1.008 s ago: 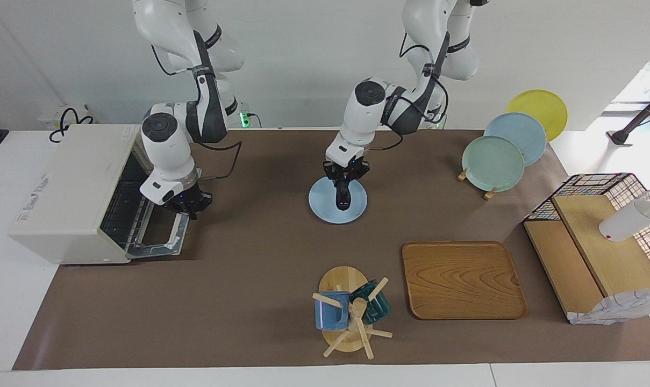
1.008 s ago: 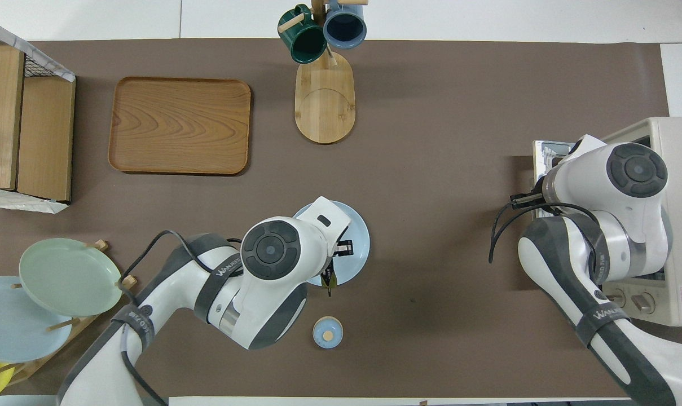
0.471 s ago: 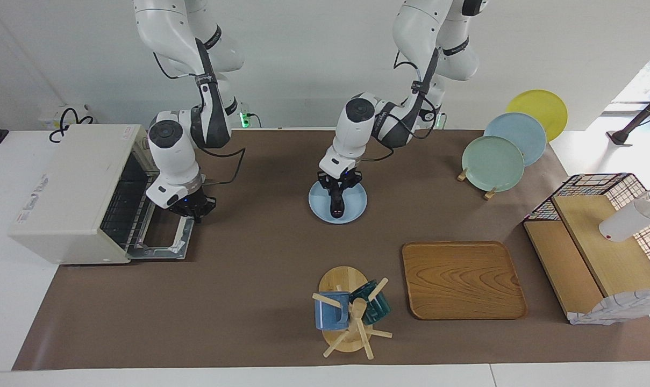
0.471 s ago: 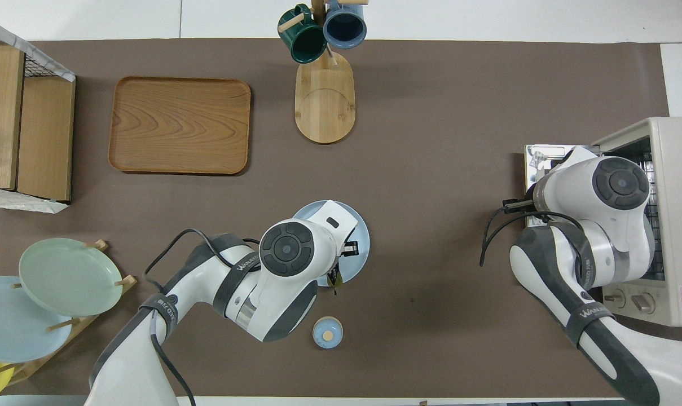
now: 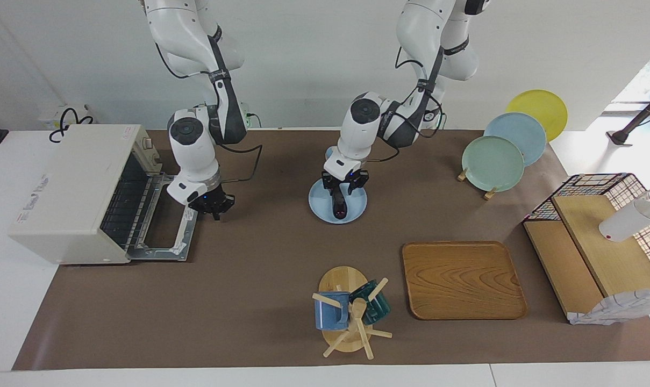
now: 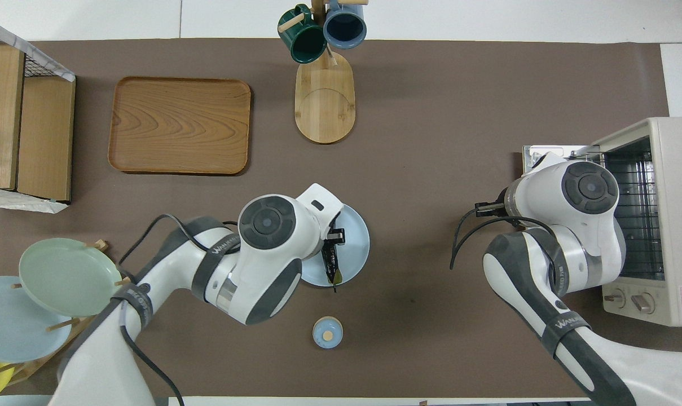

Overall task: Put eggplant into oven
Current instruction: 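Lower the eggplant onto the plate while the right gripper opens the oven door, then withdraw the left gripper while the right gripper reaches the eggplant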

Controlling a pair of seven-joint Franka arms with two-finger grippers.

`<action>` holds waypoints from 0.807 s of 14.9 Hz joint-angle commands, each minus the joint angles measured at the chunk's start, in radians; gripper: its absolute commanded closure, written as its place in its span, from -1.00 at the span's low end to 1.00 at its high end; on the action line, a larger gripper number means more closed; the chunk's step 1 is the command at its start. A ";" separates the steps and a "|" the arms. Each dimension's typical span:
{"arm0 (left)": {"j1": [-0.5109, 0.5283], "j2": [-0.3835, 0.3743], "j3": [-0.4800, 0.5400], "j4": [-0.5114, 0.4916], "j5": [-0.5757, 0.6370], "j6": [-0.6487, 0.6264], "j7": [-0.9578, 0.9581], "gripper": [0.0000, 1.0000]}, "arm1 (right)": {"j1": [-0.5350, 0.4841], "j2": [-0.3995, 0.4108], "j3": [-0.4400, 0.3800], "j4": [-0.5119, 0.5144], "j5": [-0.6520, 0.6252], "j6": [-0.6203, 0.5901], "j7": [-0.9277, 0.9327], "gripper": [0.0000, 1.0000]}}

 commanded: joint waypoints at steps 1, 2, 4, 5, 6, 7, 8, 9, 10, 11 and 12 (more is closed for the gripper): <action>0.130 -0.031 0.000 0.138 -0.013 -0.198 0.100 -1.00 | 0.016 -0.014 -0.005 0.056 0.047 -0.076 -0.021 1.00; 0.167 -0.041 0.001 0.166 -0.011 -0.237 0.131 -1.00 | 0.042 -0.016 0.007 0.102 0.061 -0.102 -0.022 0.88; 0.256 -0.067 0.001 0.201 -0.002 -0.284 0.206 -1.00 | 0.126 0.004 0.030 0.234 0.118 -0.200 -0.007 0.59; 0.294 -0.089 0.003 0.203 0.003 -0.301 0.237 -1.00 | 0.199 0.032 0.034 0.300 0.133 -0.204 0.039 0.10; 0.334 -0.109 0.001 0.203 0.010 -0.317 0.274 -1.00 | 0.253 0.045 0.034 0.331 0.133 -0.190 0.100 -0.06; 0.379 -0.126 0.001 0.200 0.010 -0.330 0.321 -1.00 | 0.295 0.070 0.034 0.377 0.133 -0.193 0.158 -0.06; 0.422 -0.139 0.001 0.195 0.010 -0.346 0.382 -1.00 | 0.344 0.117 0.034 0.438 0.126 -0.207 0.198 -0.06; 0.465 -0.150 0.001 0.195 0.010 -0.370 0.445 -1.00 | 0.417 0.171 0.032 0.505 0.118 -0.224 0.270 -0.07; 0.500 -0.166 0.001 0.194 0.010 -0.393 0.505 -1.00 | 0.476 0.241 0.031 0.594 0.103 -0.251 0.388 -0.07; 0.531 -0.179 0.001 0.192 0.010 -0.410 0.536 -1.00 | 0.540 0.341 0.032 0.727 0.024 -0.295 0.510 -0.07; 0.546 -0.193 0.001 0.192 0.010 -0.423 0.539 -1.00 | 0.589 0.415 0.034 0.818 -0.044 -0.332 0.588 -0.12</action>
